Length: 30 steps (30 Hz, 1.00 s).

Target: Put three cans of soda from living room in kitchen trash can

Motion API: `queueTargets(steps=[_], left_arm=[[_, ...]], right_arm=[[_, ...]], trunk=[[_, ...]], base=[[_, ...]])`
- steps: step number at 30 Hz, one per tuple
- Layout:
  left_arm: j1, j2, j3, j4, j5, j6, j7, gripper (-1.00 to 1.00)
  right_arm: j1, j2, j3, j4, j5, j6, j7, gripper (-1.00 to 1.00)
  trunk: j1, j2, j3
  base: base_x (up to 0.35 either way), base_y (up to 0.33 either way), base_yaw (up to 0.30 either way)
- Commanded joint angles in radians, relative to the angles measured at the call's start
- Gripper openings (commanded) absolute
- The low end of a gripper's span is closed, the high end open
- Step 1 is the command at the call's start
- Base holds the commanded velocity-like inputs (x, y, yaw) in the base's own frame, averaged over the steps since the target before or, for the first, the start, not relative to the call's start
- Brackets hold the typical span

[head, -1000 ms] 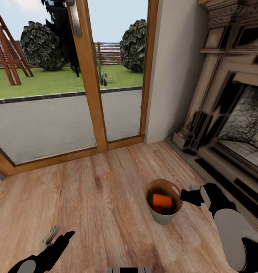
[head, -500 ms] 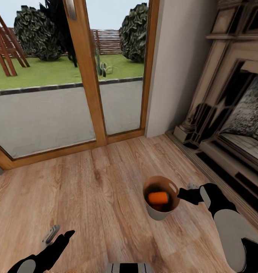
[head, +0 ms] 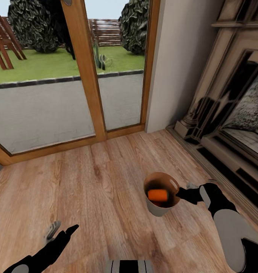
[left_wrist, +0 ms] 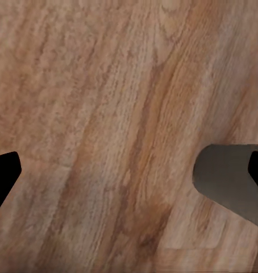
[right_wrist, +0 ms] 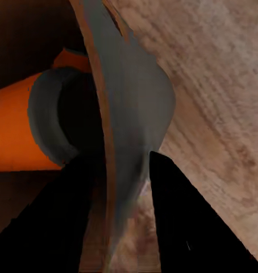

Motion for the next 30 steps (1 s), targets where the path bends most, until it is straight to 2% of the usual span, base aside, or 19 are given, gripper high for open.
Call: queueTargets(steps=[1,11,15,17,19,20,21,22,24,25,27,30], left_arm=[[0.001,0.0,0.0,0.001,-0.002,0.003,-0.011,1.0],[0.002,0.0,-0.003,0.002,-0.003,0.005,-0.018,1.0],[0.003,0.0,-0.005,0.006,-0.005,-0.001,-0.015,1.0],[0.007,-0.002,-0.011,0.011,-0.014,-0.006,-0.013,1.0],[0.008,-0.009,-0.019,0.013,-0.056,-0.009,-0.012,1.0],[0.008,-0.01,-0.022,0.013,-0.068,-0.009,-0.013,1.0],[0.008,-0.013,-0.03,0.012,-0.091,-0.01,-0.014,1.0],[0.008,-0.014,-0.034,0.012,-0.096,-0.011,-0.013,1.0],[0.008,-0.016,-0.058,0.011,-0.113,-0.018,-0.006,1.0],[0.008,-0.016,-0.066,0.011,-0.115,-0.026,-0.004,1.0],[0.009,-0.017,-0.074,0.011,-0.117,-0.043,-0.003,1.0],[0.009,-0.017,-0.081,0.011,-0.12,-0.059,-0.002,1.0]], right_arm=[[0.0,0.002,0.001,0.003,-0.002,-0.004,0.0,1.0],[0.002,0.002,0.002,-0.013,-0.001,-0.007,0.004,1.0],[0.014,0.0,0.002,-0.073,-0.002,-0.005,0.003,1.0],[0.045,0.0,0.002,-0.159,-0.003,-0.002,0.003,1.0],[0.099,0.0,0.002,-0.295,-0.004,0.002,0.003,1.0],[0.114,0.001,0.002,-0.333,-0.004,0.003,0.003,1.0],[0.162,0.002,0.002,-0.45,-0.004,0.006,0.003,1.0],[0.178,0.003,0.003,-0.487,-0.004,0.007,0.003,1.0],[0.247,0.003,0.003,-0.647,-0.004,0.01,0.003,1.0],[0.268,0.002,0.003,-0.697,-0.004,0.01,0.003,1.0],[0.298,-0.002,0.003,-0.754,-0.002,0.01,0.002,1.0],[0.383,-0.01,0.001,-0.827,0.0,0.001,0.004,1.0]], trunk=[[0.0,0.0,0.0],[0.0,0.0,0.0],[0.0,0.0,0.0],[0.0,0.0,0.0],[0.0,0.0,0.0],[0.0,0.0,0.0],[-0.001,0.0,0.004],[-0.001,0.0,0.008],[-0.002,0.001,0.016],[-0.002,0.001,0.019],[-0.003,0.002,0.027],[-0.005,0.002,0.039]], base=[[0.0,0.0,0.0],[0.0,0.0,0.0],[0.0,0.0,0.0],[0.0,0.0,0.0],[0.0,0.0,0.0],[0.0,0.0,0.0],[0.0,0.0,0.0],[0.0,0.0,0.0],[0.0,0.0,0.0],[0.0,0.0,0.0],[0.0,0.0,0.0],[0.0,0.0,0.0]])
